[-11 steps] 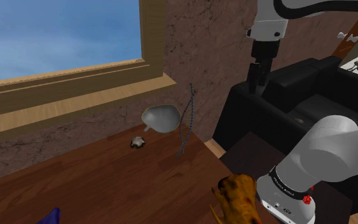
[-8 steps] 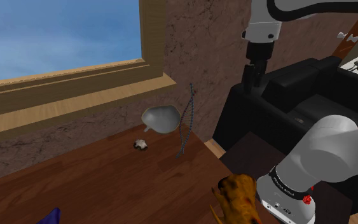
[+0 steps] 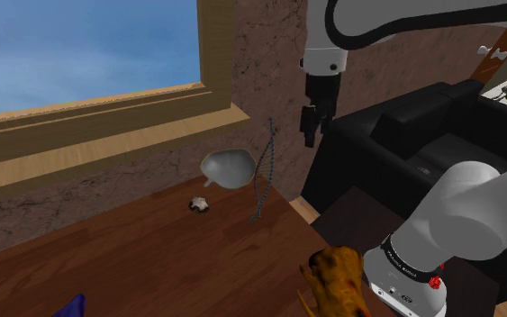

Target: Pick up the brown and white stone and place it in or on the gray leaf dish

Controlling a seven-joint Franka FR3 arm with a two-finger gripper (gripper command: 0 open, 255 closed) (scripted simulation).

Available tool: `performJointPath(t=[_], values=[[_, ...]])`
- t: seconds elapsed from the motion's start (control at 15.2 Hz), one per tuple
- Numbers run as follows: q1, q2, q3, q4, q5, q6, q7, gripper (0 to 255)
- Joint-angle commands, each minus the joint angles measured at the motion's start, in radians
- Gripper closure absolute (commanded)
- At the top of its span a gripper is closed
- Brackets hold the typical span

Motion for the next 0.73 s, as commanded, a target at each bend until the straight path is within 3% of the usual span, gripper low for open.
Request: performJointPath(t=[0.0,0.66], values=[[0.017,0.056,0.024,0.024,0.019,0.034,0.015,0],[0.095,0.371,0.138,0.211,0.065,0.172,0.101,0]])
